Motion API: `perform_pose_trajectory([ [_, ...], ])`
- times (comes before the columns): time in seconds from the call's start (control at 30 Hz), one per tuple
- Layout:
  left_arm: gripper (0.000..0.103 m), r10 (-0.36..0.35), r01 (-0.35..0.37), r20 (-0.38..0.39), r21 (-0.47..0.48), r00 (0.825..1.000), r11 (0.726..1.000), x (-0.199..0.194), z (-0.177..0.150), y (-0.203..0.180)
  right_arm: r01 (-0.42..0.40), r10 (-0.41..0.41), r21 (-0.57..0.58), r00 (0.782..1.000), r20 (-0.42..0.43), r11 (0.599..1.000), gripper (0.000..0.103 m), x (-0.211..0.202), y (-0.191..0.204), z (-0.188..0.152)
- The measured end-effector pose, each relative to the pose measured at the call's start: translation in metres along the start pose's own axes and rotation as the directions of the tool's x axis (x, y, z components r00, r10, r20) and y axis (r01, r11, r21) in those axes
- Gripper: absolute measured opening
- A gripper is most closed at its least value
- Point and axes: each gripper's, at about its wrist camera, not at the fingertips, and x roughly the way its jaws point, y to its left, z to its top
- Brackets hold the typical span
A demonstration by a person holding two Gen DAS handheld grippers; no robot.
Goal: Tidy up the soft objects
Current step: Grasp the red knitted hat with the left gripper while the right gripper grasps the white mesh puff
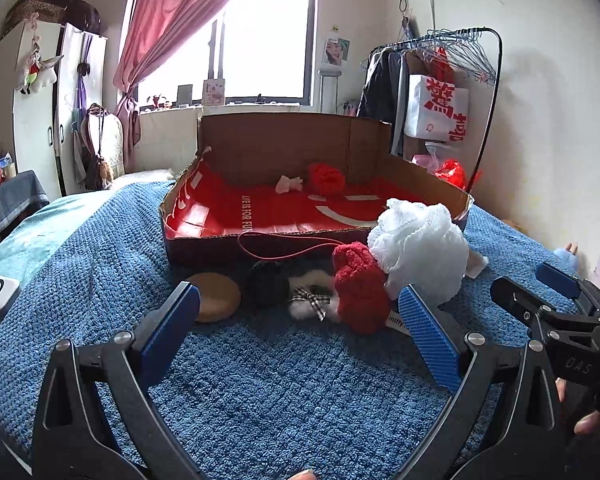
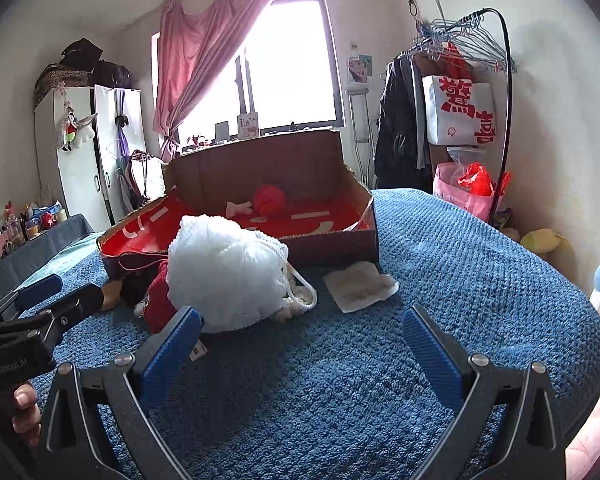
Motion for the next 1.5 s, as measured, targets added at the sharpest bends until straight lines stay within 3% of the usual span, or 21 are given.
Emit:
perform_pose_trajectory([
  [0.63, 0.102, 0.004, -0.003, -0.1, 0.004, 0.995, 1.0, 0.016, -0.014, 0.001, -0.013, 0.015, 0.038, 0.998, -0.053, 0.999, 0.103, 0.011, -0.005, -0.004],
  [0.97, 0.102, 0.015, -0.011, -0.133, 0.034, 0.991, 0.999, 0.024, 0.002, 0.001, -0.118, 0.122, 0.067, 0.99, -0.068, 0.991, 0.103, 0.023, -0.017, 0.023],
  [1.2, 0.101, -0.033, 0.037, -0.182, 0.02, 0.983, 0.999, 0.041, 0.013, 0.006, -0.252, 0.264, 0.105, 0.957, -0.12, 0.962, 0.103, 0.044, -0.026, 0.041],
  [1.33, 0.1, -0.094, 0.098, -0.234, 0.007, 0.968, 0.995, 0.055, 0.018, 0.005, -0.339, 0.36, 0.139, 0.917, -0.17, 0.93, 0.103, 0.059, -0.03, 0.05],
  [1.43, 0.093, -0.139, 0.147, -0.249, 0.013, 0.958, 0.989, 0.061, 0.021, -0.001, -0.364, 0.388, 0.147, 0.897, -0.209, 0.92, 0.103, 0.072, -0.031, 0.054],
  [1.5, 0.081, -0.165, 0.178, -0.261, 0.029, 0.951, 0.984, 0.064, 0.023, -0.006, -0.385, 0.413, 0.156, 0.881, -0.23, 0.91, 0.102, 0.079, -0.032, 0.055],
])
